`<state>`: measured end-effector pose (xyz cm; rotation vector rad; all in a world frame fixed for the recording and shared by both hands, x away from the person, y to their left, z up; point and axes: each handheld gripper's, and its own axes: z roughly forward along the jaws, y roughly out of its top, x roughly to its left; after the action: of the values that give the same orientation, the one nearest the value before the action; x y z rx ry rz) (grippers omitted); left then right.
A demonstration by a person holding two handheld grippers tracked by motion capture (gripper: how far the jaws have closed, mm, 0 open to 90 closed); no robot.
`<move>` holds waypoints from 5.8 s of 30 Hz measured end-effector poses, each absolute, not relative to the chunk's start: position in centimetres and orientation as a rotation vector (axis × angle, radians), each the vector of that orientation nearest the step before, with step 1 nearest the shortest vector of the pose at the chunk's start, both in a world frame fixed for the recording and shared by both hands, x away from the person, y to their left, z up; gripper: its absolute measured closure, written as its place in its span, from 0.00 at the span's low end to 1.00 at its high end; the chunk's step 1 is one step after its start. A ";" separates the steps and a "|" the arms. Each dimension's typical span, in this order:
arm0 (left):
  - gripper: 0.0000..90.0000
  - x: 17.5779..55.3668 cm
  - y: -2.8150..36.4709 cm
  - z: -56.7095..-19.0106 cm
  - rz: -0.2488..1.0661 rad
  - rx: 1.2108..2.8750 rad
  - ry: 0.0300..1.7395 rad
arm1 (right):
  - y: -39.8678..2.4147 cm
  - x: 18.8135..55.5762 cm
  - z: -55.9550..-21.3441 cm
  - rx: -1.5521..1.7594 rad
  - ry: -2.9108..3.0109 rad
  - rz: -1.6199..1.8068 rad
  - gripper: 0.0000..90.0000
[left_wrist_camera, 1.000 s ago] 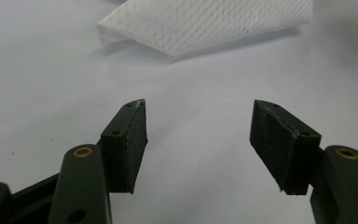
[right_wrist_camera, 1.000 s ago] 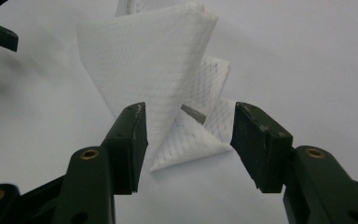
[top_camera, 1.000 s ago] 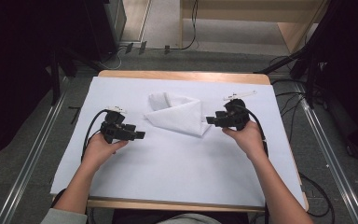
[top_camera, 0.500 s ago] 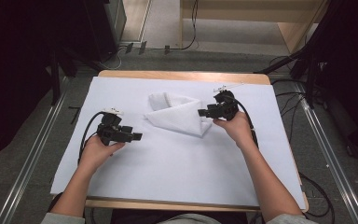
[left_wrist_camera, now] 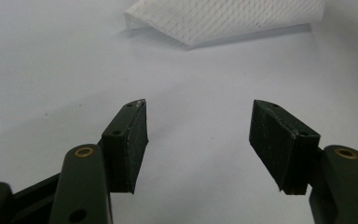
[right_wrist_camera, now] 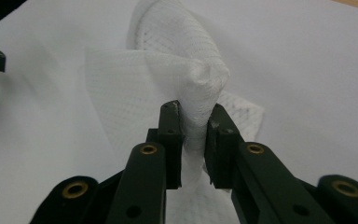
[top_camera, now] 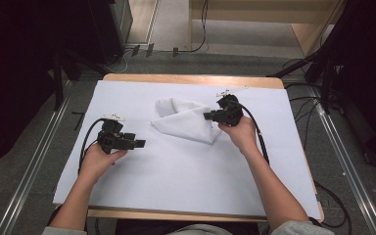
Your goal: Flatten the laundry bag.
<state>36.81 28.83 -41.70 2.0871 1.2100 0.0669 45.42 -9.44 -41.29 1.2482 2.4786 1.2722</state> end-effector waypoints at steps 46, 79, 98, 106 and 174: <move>0.44 38.3 32.1 -41.3 0.103 2.019 1.302 | -3.1 35.0 -43.4 0.853 2.795 1.214 0.69; 0.38 41.5 26.4 -41.4 0.039 2.045 1.202 | -7.6 36.0 -46.3 1.082 2.679 1.097 0.99; 0.26 45.4 28.3 -43.1 0.082 1.946 1.316 | -8.1 39.9 -47.0 1.095 2.579 1.099 1.00; 0.34 46.2 27.8 -45.1 0.065 1.997 1.322 | -8.3 39.7 -46.4 1.113 2.566 1.101 0.99; 0.48 39.6 26.8 -43.1 -0.040 2.064 1.078 | -6.9 38.5 -40.6 1.051 2.569 1.229 0.63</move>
<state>39.61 26.80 -43.12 2.0644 1.0781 -0.0399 38.48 -6.87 -40.56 1.0513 2.5693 1.2287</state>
